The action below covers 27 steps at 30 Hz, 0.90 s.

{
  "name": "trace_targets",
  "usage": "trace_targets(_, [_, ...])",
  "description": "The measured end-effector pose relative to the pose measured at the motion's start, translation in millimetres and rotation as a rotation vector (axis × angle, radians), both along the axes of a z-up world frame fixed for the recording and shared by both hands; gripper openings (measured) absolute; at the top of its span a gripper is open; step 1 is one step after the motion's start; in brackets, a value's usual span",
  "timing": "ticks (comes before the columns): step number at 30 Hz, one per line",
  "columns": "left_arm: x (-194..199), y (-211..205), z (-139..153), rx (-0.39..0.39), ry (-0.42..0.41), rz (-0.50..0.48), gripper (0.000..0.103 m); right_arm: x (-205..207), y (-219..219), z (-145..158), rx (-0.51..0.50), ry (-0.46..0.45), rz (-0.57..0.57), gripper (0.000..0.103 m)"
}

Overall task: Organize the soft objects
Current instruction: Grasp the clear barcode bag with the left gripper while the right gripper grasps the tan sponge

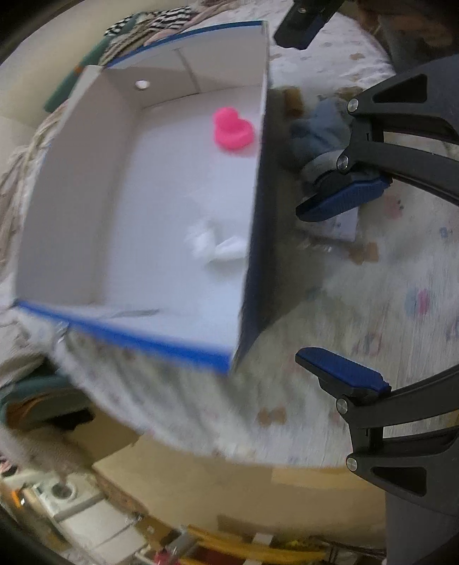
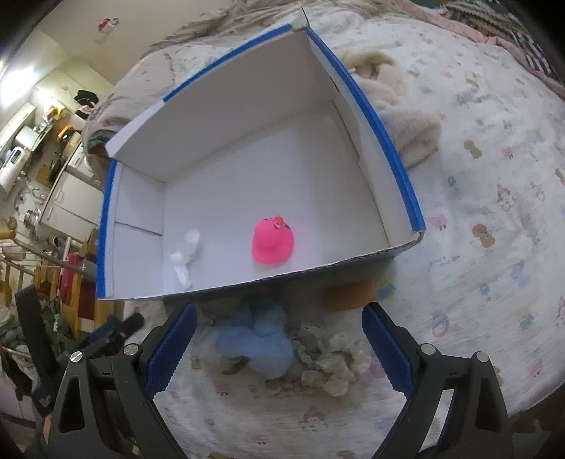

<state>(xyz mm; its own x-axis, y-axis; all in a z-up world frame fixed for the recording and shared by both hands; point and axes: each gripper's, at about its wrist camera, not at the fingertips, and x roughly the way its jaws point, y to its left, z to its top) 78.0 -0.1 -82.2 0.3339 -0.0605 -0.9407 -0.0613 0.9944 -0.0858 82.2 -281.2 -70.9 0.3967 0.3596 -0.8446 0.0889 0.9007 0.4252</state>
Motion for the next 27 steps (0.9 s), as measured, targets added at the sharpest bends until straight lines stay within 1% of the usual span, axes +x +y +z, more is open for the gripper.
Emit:
trace_targets(3, [9.3, -9.5, -21.7, -0.044, 0.076, -0.02, 0.07, 3.8, -0.8, -4.3, 0.014, 0.017, -0.007, 0.1])
trace_targets(4, [12.0, -12.7, -27.9, -0.056, 0.096, -0.028, 0.068, 5.0, -1.4, -5.0, 0.017, 0.02, -0.007, 0.1])
trace_targets(5, [14.6, -16.4, -34.0, -0.069, 0.113, -0.037, 0.064, 5.8, -1.4, -5.5, 0.016, 0.022, -0.007, 0.1])
trace_targets(9, [21.0, -30.5, -54.6, -0.082, 0.18, -0.073, 0.062, 7.5, -4.8, -9.9, 0.019, 0.041, -0.009, 0.1])
trace_targets(12, [24.4, -32.1, -58.7, -0.094, 0.187, -0.065, 0.057, 6.4, -17.2, -16.5, 0.008, 0.064, -0.045, 0.1])
trace_targets(14, [26.6, -34.0, -59.5, -0.133, 0.207, -0.077, 0.038, 6.0, -27.0, -27.5, -0.012, 0.107, -0.072, 0.1])
trace_targets(15, [28.0, -35.2, -59.9, -0.141, 0.222, -0.085, 0.038, 6.7, -29.2, -33.0, -0.024, 0.13, -0.076, 0.1])
trace_targets(18, [29.6, -35.1, -61.2, -0.138, 0.227, -0.084, 0.039, 13.5, -27.5, -51.2, -0.085, 0.189, -0.057, 0.098])
trace_targets(19, [29.7, -34.6, -61.4, -0.141, 0.225, -0.08, 0.039, 17.9, -23.0, -56.6, -0.115, 0.202, -0.038, 0.095])
trace_targets(22, [30.1, -33.9, -62.4, -0.139, 0.217, -0.074, 0.048, 30.3, -8.8, -70.1, -0.18, 0.229, 0.006, 0.089])
trace_targets(24, [29.8, -33.6, -62.6, -0.138, 0.215, -0.079, 0.048, 36.6, 0.4, -77.4, -0.203, 0.239, 0.022, 0.084])
trace_targets(27, [32.2, -30.2, -62.2, -0.141, 0.22, -0.083, 0.048, 43.6, 16.6, -86.4, -0.269, 0.24, 0.06, 0.063])
